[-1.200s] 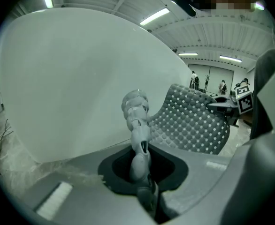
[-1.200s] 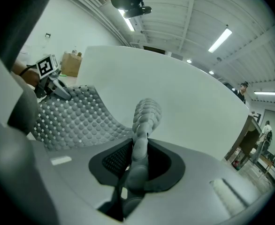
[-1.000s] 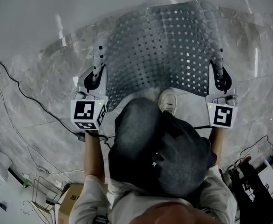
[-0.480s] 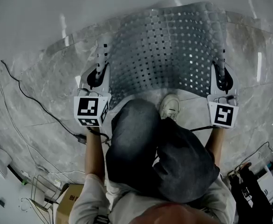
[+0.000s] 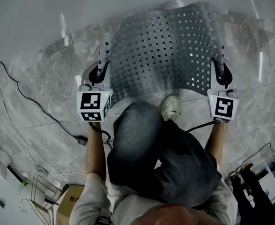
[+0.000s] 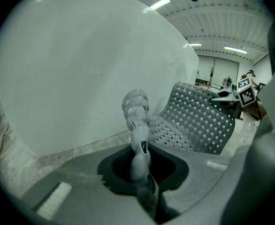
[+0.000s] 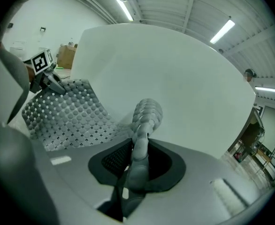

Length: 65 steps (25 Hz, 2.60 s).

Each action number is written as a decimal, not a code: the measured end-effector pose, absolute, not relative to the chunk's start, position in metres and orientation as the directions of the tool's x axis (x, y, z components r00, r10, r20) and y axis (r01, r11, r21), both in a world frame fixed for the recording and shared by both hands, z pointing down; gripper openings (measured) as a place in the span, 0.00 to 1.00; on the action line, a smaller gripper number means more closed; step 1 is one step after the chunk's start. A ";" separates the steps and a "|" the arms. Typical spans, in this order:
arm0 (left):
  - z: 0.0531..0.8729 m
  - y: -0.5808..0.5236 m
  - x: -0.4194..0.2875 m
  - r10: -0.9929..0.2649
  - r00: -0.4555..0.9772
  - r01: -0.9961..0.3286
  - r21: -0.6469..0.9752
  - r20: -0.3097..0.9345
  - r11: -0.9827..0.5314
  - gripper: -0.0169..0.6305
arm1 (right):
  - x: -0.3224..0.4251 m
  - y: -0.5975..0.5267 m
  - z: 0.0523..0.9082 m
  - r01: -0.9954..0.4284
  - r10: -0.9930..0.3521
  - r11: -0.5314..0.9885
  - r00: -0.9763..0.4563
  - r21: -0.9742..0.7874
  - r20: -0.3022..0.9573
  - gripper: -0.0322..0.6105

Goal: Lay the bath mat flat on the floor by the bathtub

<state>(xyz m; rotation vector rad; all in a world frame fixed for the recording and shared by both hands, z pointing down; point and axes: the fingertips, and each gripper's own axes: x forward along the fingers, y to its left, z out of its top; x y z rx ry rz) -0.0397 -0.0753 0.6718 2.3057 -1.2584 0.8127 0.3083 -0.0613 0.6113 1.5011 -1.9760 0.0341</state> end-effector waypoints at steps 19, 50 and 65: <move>0.736 -0.098 -0.063 -0.608 0.309 -0.893 0.004 0.732 -0.450 0.14 | 0.339 -0.089 0.687 -0.839 -0.807 0.323 -0.003 0.437 0.591 0.20; 0.766 -0.111 -0.088 -0.657 0.179 -0.935 -0.083 0.732 -0.346 0.31 | 0.403 -0.104 0.765 -0.772 -0.750 0.281 0.194 0.570 0.633 0.44; 0.753 -0.111 -0.086 -0.682 0.186 -0.937 -0.081 0.707 -0.339 0.33 | 0.346 -0.108 0.751 -0.730 -0.787 0.376 0.073 0.570 0.613 0.50</move>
